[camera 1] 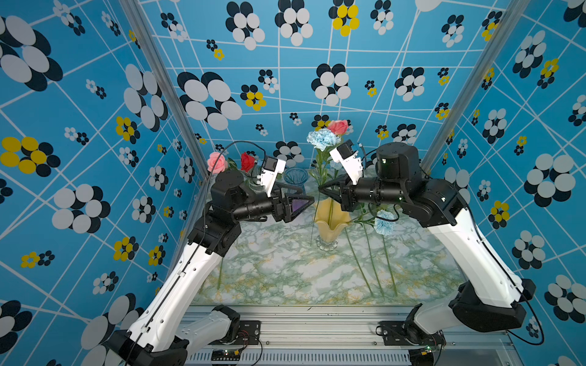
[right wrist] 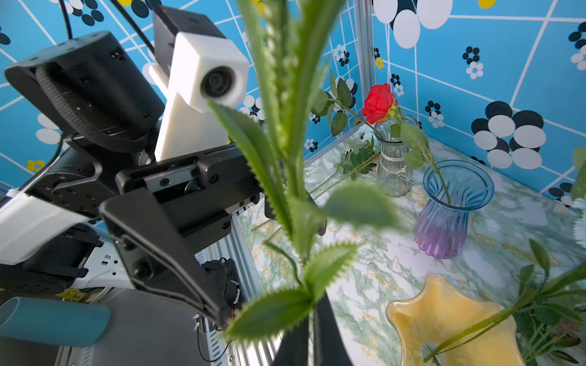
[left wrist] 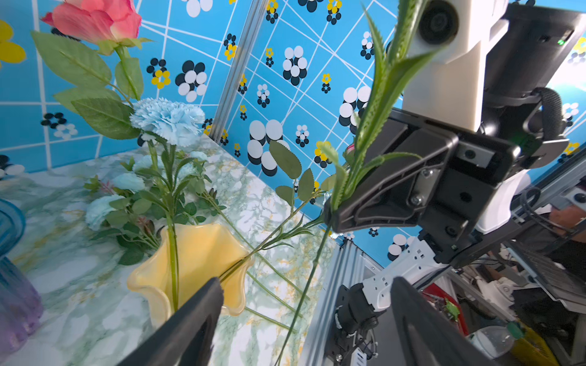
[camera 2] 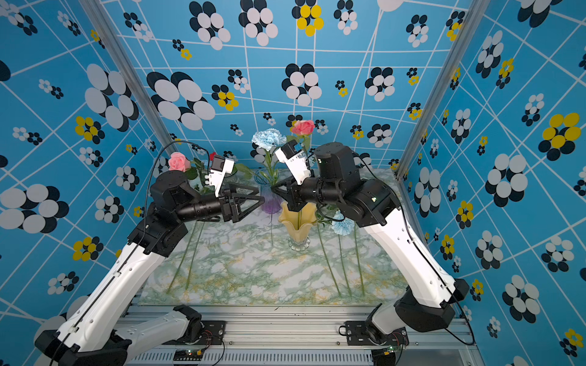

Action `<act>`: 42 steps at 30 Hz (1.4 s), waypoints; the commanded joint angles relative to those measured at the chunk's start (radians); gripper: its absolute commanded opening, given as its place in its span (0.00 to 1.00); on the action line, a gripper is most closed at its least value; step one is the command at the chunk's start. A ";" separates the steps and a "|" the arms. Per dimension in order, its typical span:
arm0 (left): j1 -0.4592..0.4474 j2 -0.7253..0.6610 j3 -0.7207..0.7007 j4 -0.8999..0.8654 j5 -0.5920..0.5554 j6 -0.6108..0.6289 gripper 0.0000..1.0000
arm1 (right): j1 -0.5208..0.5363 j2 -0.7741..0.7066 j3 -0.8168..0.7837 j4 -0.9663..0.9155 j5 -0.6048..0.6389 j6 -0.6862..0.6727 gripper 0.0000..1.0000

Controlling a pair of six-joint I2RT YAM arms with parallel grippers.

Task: Pick out blue flowers from the vase
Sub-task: Pick up the flower from the vase, then place the flower at the center of the board.

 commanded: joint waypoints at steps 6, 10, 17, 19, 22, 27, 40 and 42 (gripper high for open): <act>-0.027 0.024 0.016 -0.063 0.017 0.049 0.72 | -0.005 -0.024 -0.055 0.080 -0.090 0.056 0.00; -0.037 0.010 -0.001 -0.099 -0.021 0.080 0.63 | -0.004 -0.030 -0.074 0.100 -0.097 0.069 0.00; -0.057 0.013 0.016 -0.157 -0.079 0.124 0.49 | -0.002 -0.025 -0.089 0.106 -0.099 0.080 0.00; -0.068 0.016 0.018 -0.165 -0.086 0.130 0.44 | -0.002 -0.029 -0.095 0.112 -0.100 0.083 0.00; -0.085 0.015 0.015 -0.167 -0.092 0.133 0.35 | -0.001 -0.029 -0.096 0.113 -0.107 0.085 0.00; -0.089 0.003 0.018 -0.166 -0.102 0.133 0.24 | 0.004 -0.023 -0.100 0.101 -0.101 0.081 0.00; -0.090 -0.006 0.011 -0.151 -0.120 0.118 0.18 | 0.021 -0.030 -0.140 0.098 -0.080 0.070 0.00; -0.090 -0.006 0.008 -0.149 -0.120 0.117 0.14 | 0.022 -0.034 -0.147 0.103 -0.078 0.071 0.00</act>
